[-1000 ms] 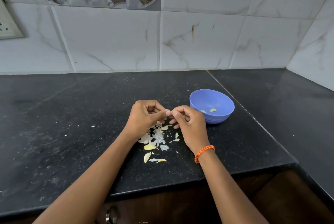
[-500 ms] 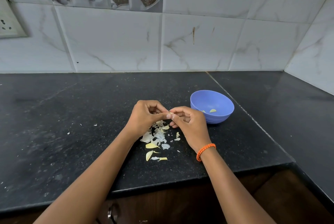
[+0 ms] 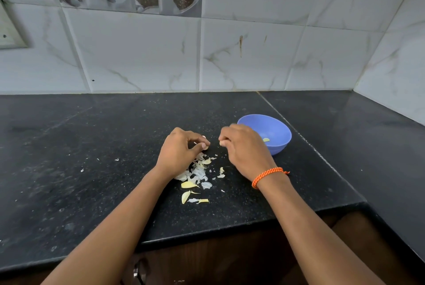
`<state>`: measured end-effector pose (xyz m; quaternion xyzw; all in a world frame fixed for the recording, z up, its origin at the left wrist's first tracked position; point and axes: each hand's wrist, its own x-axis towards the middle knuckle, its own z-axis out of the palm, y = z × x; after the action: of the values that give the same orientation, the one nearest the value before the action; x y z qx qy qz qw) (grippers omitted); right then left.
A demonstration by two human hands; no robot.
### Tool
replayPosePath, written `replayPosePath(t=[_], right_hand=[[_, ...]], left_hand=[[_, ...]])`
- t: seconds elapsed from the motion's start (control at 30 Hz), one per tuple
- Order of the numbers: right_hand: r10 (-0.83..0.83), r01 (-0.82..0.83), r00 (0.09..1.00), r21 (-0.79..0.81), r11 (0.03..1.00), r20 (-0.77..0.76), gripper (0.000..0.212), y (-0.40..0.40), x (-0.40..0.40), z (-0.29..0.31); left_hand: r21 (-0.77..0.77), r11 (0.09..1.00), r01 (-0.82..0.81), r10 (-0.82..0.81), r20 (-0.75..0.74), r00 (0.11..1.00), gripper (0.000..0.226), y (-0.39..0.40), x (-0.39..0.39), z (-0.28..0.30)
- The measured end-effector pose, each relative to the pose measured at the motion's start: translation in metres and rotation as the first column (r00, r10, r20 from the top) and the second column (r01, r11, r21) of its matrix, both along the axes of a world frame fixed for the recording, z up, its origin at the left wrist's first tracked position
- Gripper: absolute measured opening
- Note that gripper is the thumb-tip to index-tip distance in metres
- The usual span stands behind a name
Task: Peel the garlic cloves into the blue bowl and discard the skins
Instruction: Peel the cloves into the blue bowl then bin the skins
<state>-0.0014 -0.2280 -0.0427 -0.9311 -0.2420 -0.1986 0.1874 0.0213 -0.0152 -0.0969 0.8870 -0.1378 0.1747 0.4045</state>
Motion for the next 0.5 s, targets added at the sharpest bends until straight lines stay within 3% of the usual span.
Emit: replayPosePath(t=[0.07,0.17,0.27,0.4,0.5], right_hand=[[-0.035,0.033,0.997,0.022,0.999,0.062,0.016,0.002,0.0,-0.003],[-0.042,0.03,0.995,-0.132,0.991,-0.089,0.024,0.012,-0.01,-0.027],[-0.022,-0.001,0.988,-0.152,0.988,-0.151,0.022,0.013,-0.006,-0.025],[-0.037,0.021,0.98,-0.082,0.996,-0.196,0.026,0.013,0.001,-0.013],[-0.098,0.101,0.994,0.066,0.993,-0.055,0.021,0.008,0.005,-0.012]], left_hand=[[-0.02,1.0,-0.019,0.019,-0.009,1.0,0.013,0.0,0.0,-0.001],[-0.043,0.998,-0.036,0.036,0.002,0.999,0.012,0.001,0.002,-0.001],[-0.063,0.998,-0.018,0.019,0.016,1.0,0.013,0.001,0.002,-0.001],[-0.032,0.999,0.015,-0.014,0.024,1.0,0.012,-0.002,0.0,0.0],[-0.041,0.999,0.011,-0.011,0.0,1.0,0.012,-0.003,-0.003,0.004]])
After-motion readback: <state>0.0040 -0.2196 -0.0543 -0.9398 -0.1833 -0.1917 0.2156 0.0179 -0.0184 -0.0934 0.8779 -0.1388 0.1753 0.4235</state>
